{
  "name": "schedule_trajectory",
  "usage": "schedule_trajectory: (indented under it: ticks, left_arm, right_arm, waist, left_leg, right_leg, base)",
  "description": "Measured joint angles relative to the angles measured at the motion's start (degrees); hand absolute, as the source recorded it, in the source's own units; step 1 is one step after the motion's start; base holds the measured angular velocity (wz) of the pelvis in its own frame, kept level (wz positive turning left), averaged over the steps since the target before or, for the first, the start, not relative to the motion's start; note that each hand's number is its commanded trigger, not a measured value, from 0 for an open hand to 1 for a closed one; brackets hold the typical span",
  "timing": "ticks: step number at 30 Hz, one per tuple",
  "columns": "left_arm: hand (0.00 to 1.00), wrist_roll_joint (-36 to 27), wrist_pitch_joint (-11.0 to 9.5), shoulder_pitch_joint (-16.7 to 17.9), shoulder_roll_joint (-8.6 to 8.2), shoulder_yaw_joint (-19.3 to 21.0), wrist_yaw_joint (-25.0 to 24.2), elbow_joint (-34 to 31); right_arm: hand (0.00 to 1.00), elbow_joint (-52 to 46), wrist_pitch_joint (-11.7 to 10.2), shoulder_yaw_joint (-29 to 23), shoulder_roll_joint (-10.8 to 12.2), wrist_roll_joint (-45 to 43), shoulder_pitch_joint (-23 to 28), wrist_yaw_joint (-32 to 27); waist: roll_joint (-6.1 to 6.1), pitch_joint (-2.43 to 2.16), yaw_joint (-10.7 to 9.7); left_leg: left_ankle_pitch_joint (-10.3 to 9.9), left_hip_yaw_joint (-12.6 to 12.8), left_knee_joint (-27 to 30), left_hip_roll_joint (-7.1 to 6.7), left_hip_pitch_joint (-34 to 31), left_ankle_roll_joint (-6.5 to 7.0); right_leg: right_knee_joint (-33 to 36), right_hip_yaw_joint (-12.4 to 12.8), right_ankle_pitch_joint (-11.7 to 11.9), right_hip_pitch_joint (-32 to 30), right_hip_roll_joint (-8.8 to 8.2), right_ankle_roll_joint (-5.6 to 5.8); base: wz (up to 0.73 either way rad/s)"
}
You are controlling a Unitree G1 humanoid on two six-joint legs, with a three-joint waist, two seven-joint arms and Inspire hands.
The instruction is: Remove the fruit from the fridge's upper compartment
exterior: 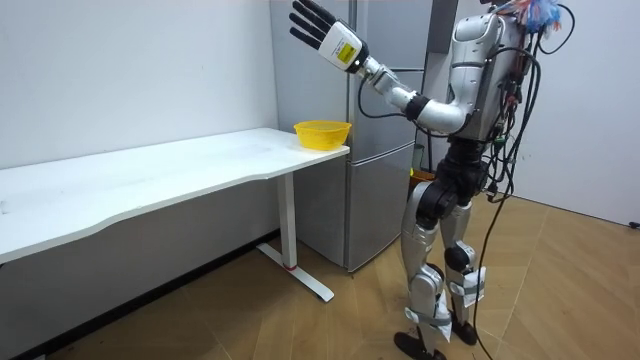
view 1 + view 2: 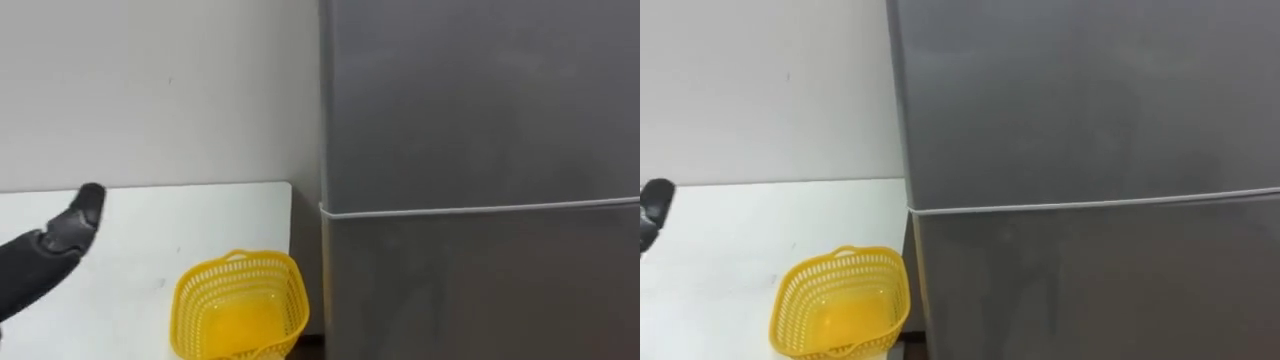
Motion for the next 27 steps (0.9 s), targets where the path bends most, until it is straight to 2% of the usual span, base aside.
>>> schedule_trajectory:
  ticks: [2, 8, 14, 17, 27]
  left_arm:
    - [0.0, -3.7, 0.7, -0.4, -0.01, -2.5, -4.2, -0.2]
    - [0.0, -6.0, 4.3, -1.8, -0.31, -4.9, -13.0, -0.2]
    - [0.0, -8.3, 6.6, -4.0, -0.38, -5.2, -18.1, -0.2]
    - [0.0, -9.0, 7.2, -4.5, -0.38, -5.4, -19.9, -0.2]
    - [0.0, -9.8, 10.6, -5.8, -0.39, -7.1, -25.9, -0.2]
  right_arm:
    - [0.0, 1.2, 0.0, 0.0, 0.0, 0.0, -0.7, 0.0]
    - [0.0, 2.2, 0.0, -0.2, -0.1, -0.3, -1.9, 0.7]
    - [0.0, 2.1, 0.4, -0.2, -0.2, -0.3, -2.0, 0.7]
    - [0.0, 2.3, 0.6, -0.3, -0.5, -0.3, -2.0, 0.7]
    - [0.0, 2.1, 1.7, -0.3, -0.5, -0.3, -2.0, 0.7]
  waist:
    - [0.21, 0.06, -0.9]
    - [0.39, 0.19, -3.7]
    - [0.77, -0.06, -4.1]
    - [0.98, -0.22, -4.3]
    - [0.94, -0.2, -4.7]
  left_leg:
    - [0.0, 0.1, 0.0, 0.0, 0.2, 0.01]
    - [0.0, 0.9, -0.1, 0.06, 0.3, 0.0]
    - [0.0, 1.4, -0.3, 0.11, 0.3, 0.01]
    - [0.0, 1.4, -0.3, 0.11, 0.5, 0.01]
    - [0.0, 1.4, -0.4, 0.16, 0.6, 0.01]
  right_leg:
    - [0.0, 1.1, 0.0, -0.1, 0.01, 0.0]
    - [0.0, 2.3, 0.0, -0.2, 0.04, 0.0]
    - [0.0, 2.5, 0.0, -0.7, 0.04, 0.0]
    - [0.1, 2.5, 0.0, -0.9, 0.04, 0.0]
    - [0.2, 2.6, 0.0, -1.0, 0.05, 0.0]
  base:
    - [-0.07]
    - [-0.06]
    - [-0.05]
    - [0.0]
    - [0.0]
